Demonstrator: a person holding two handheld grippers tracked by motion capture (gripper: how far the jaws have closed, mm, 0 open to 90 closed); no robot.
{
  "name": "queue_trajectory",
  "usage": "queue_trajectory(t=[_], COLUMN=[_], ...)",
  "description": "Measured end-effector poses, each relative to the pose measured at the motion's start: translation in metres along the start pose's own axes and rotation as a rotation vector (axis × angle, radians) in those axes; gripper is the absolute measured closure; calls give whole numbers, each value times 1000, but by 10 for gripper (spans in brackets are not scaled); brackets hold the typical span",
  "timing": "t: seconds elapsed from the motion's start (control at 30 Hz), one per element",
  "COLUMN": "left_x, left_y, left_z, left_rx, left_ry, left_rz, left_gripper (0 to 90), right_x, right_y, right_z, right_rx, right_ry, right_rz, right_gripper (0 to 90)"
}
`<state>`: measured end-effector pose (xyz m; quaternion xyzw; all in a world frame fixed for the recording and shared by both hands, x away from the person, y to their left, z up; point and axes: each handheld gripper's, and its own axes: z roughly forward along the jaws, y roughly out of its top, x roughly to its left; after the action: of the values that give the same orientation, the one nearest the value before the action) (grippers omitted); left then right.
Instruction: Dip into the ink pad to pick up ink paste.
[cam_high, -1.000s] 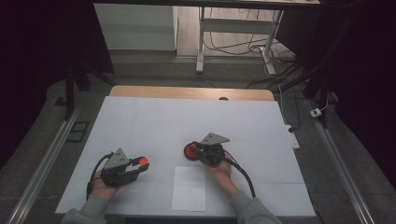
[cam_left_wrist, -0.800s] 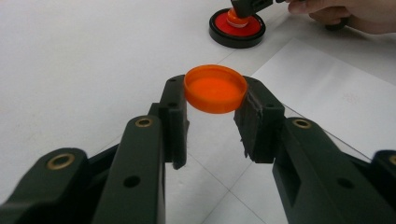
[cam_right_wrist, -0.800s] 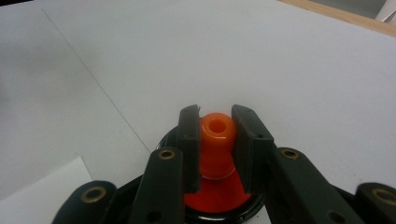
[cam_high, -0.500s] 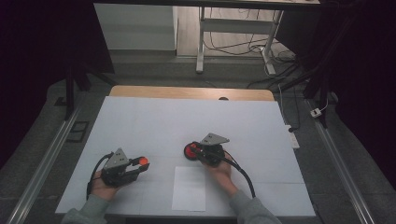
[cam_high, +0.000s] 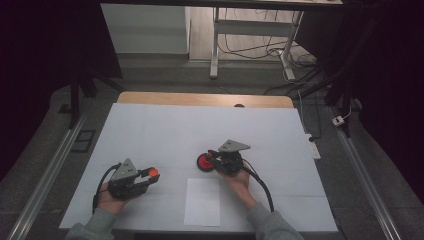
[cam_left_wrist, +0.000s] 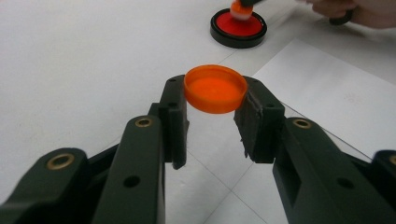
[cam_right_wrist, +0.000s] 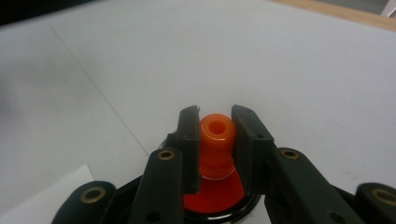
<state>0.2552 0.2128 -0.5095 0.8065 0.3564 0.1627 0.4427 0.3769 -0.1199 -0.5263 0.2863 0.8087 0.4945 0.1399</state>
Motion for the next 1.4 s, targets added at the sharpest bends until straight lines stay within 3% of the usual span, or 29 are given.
queue_trajectory(t=[0.07,0.2,1.4], left_x=[0,0,1], left_y=[0,0,-1], left_z=[0,0,0], left_rx=[-1,1,2], left_ry=[0,1,8], left_rz=[0,0,-1], left_gripper=[643,642,642], right_x=[-4,-4,12], right_y=[6,13,20], right_z=[-9,-20,-48], right_rx=[-39,-73,-110], right_ry=[11,19,99], right_rz=[30,36,23], right_gripper=[730,730,728])
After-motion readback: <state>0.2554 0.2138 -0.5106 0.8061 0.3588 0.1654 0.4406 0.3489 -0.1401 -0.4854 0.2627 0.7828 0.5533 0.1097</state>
